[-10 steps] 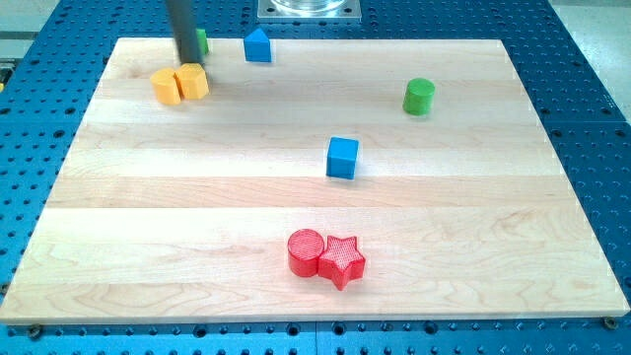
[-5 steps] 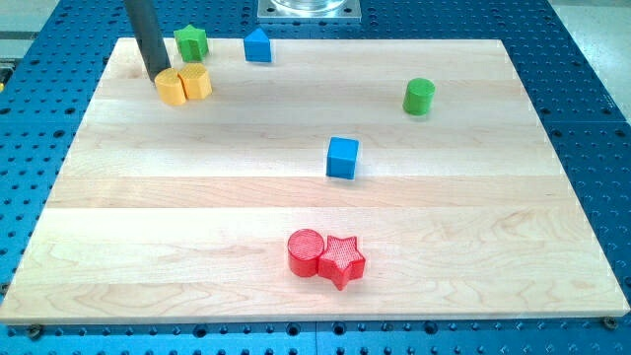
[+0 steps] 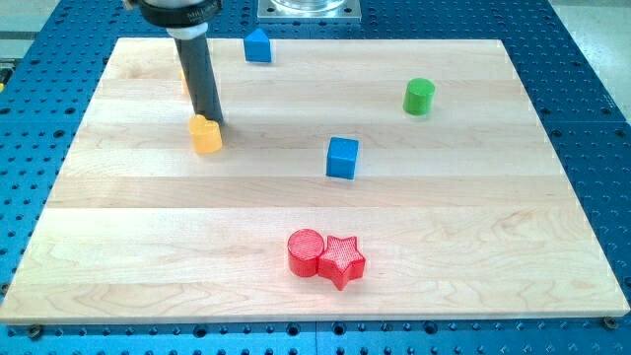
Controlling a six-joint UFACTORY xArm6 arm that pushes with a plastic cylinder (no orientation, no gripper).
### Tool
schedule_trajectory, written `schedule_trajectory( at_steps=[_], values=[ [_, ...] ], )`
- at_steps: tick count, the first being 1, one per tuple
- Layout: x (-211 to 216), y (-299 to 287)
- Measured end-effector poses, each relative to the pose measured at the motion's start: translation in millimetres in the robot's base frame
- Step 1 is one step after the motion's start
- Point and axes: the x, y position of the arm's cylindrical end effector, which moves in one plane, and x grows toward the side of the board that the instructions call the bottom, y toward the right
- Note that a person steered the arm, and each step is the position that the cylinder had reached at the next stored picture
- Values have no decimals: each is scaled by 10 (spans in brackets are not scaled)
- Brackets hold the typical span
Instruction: Place the yellow heart to the bottom left of the board
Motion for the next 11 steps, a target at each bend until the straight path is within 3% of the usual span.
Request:
schedule_trajectory(
  at_steps=[2, 3, 4, 5, 7, 8, 9, 10, 11],
  values=[
    [833, -595],
    [789, -520],
    [431, -526],
    [497, -81],
    [1080, -849],
    [1220, -752],
    [835, -605],
    [743, -354],
    [1060, -98]
  ],
)
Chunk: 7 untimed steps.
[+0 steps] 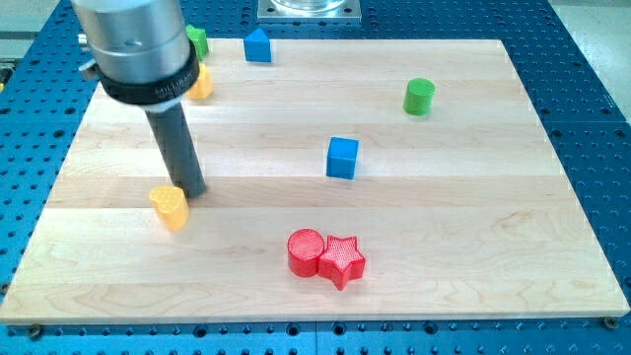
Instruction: Place the yellow heart to the bottom left of the board
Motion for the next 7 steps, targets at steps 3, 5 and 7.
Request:
schedule_trajectory(
  at_steps=[3, 5, 7],
  values=[
    [268, -194],
    [512, -93],
    [548, -661]
  ],
)
